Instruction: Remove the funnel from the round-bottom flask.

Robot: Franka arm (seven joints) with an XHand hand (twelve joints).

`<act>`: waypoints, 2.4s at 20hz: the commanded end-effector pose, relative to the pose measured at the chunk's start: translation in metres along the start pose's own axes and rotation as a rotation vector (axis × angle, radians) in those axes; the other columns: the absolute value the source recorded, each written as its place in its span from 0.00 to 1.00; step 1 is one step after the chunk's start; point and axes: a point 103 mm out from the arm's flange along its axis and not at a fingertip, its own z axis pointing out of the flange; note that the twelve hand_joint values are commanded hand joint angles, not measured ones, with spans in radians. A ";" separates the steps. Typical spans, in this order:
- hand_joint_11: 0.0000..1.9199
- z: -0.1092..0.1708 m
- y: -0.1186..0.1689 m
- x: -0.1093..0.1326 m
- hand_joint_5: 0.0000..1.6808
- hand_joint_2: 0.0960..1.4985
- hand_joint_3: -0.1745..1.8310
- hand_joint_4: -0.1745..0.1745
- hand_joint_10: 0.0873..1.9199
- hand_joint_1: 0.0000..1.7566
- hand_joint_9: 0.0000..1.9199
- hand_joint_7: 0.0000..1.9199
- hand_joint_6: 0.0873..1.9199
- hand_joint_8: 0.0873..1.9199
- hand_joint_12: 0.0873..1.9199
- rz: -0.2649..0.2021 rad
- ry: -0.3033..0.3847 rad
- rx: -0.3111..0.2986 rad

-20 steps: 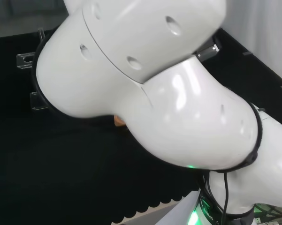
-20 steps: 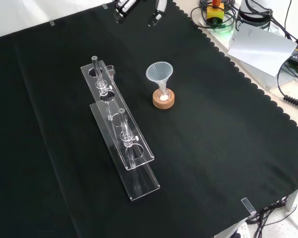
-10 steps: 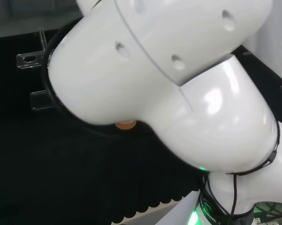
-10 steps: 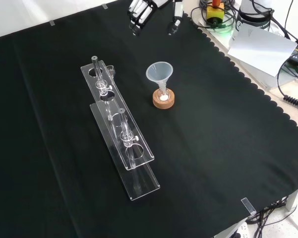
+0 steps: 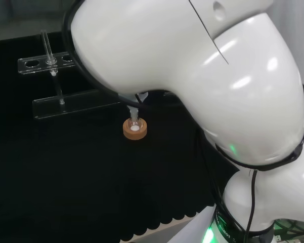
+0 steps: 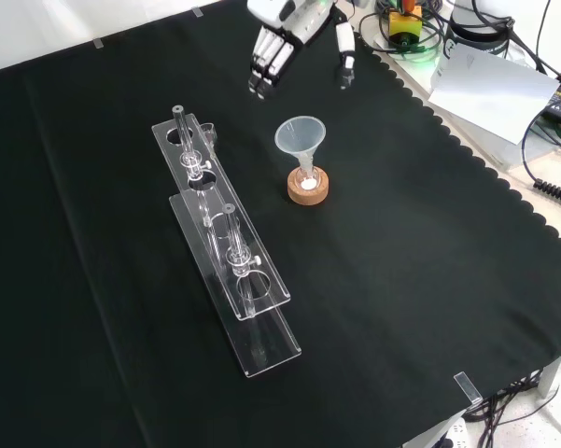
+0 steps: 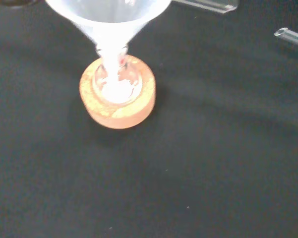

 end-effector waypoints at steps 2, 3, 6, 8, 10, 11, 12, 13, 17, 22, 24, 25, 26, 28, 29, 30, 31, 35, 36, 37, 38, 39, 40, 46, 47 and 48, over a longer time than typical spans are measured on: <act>0.25 0.000 0.028 0.024 0.00 0.40 0.25 0.32 0.39 0.31 0.10 0.00 0.00 0.10 0.73 -0.054 0.011 0.087; 0.26 0.001 0.030 0.026 0.00 0.41 0.24 0.31 0.40 0.31 0.11 0.00 0.00 0.11 0.73 -0.055 0.008 0.083; 0.26 0.004 0.035 0.027 0.00 0.41 0.23 0.31 0.40 0.32 0.12 0.00 0.00 0.14 0.72 -0.056 -0.004 0.089; 0.26 0.005 0.038 0.028 0.01 0.41 0.23 0.30 0.40 0.32 0.12 0.00 0.00 0.15 0.72 -0.055 -0.013 0.094; 0.26 0.007 0.040 0.028 0.01 0.41 0.23 0.30 0.40 0.32 0.12 0.00 0.00 0.15 0.72 -0.054 -0.024 0.096; 0.26 0.008 0.041 0.027 0.01 0.41 0.23 0.30 0.40 0.32 0.12 0.00 0.00 0.16 0.72 -0.054 -0.030 0.095; 0.27 0.009 0.042 0.026 0.01 0.41 0.23 0.30 0.40 0.33 0.13 0.00 0.00 0.16 0.72 -0.053 -0.040 0.093; 0.27 0.011 0.043 0.026 0.01 0.42 0.23 0.30 0.40 0.33 0.13 0.00 0.00 0.16 0.72 -0.053 -0.050 0.092; 0.27 0.017 0.047 0.024 0.03 0.42 0.22 0.29 0.40 0.35 0.13 0.00 0.00 0.20 0.72 -0.052 -0.073 0.104; 0.27 0.024 0.052 0.023 0.05 0.43 0.22 0.30 0.39 0.37 0.14 0.00 0.00 0.23 0.71 -0.050 -0.104 0.109; 0.27 0.025 0.053 0.021 0.06 0.43 0.22 0.30 0.39 0.37 0.15 0.00 0.00 0.25 0.71 -0.049 -0.105 0.110; 0.27 0.025 0.053 0.021 0.06 0.43 0.22 0.30 0.39 0.37 0.15 0.00 0.00 0.25 0.71 -0.046 -0.108 0.109; 0.27 0.026 0.054 0.020 0.06 0.43 0.22 0.31 0.39 0.38 0.15 0.00 0.00 0.26 0.71 -0.044 -0.113 0.111; 0.27 0.028 0.056 0.020 0.07 0.43 0.22 0.32 0.39 0.38 0.15 0.00 0.00 0.27 0.71 -0.043 -0.116 0.119; 0.27 0.030 0.058 0.019 0.08 0.43 0.22 0.32 0.39 0.38 0.16 0.00 0.00 0.28 0.71 -0.043 -0.115 0.124; 0.27 0.032 0.059 0.017 0.08 0.43 0.22 0.32 0.39 0.38 0.16 0.00 0.00 0.28 0.71 -0.043 -0.117 0.128; 0.27 0.034 0.060 0.016 0.09 0.43 0.23 0.32 0.38 0.38 0.16 0.00 0.00 0.29 0.71 -0.044 -0.120 0.132; 0.27 0.042 0.064 0.017 0.11 0.43 0.23 0.33 0.38 0.38 0.18 0.00 0.00 0.31 0.71 -0.054 -0.117 0.153; 0.28 0.043 0.066 0.018 0.11 0.43 0.23 0.33 0.37 0.38 0.19 0.00 0.00 0.32 0.71 -0.056 -0.117 0.157; 0.28 0.044 0.067 0.019 0.12 0.43 0.24 0.34 0.37 0.39 0.20 0.00 0.00 0.32 0.71 -0.059 -0.117 0.163; 0.28 0.045 0.068 0.020 0.12 0.43 0.24 0.34 0.36 0.39 0.21 0.01 0.00 0.33 0.71 -0.063 -0.117 0.166; 0.28 0.046 0.069 0.021 0.13 0.42 0.24 0.34 0.36 0.39 0.22 0.01 0.00 0.33 0.71 -0.065 -0.120 0.168; 0.28 0.047 0.069 0.022 0.13 0.42 0.25 0.34 0.35 0.39 0.23 0.02 0.00 0.34 0.71 -0.067 -0.123 0.170; 0.29 0.045 0.071 0.023 0.19 0.41 0.28 0.37 0.29 0.41 0.31 0.07 0.00 0.33 0.70 -0.057 -0.161 0.156; 0.30 0.044 0.070 0.024 0.22 0.41 0.28 0.38 0.28 0.42 0.33 0.09 0.00 0.33 0.69 -0.046 -0.193 0.141; 0.31 0.043 0.070 0.024 0.25 0.41 0.29 0.39 0.27 0.43 0.36 0.12 0.00 0.33 0.68 -0.039 -0.230 0.127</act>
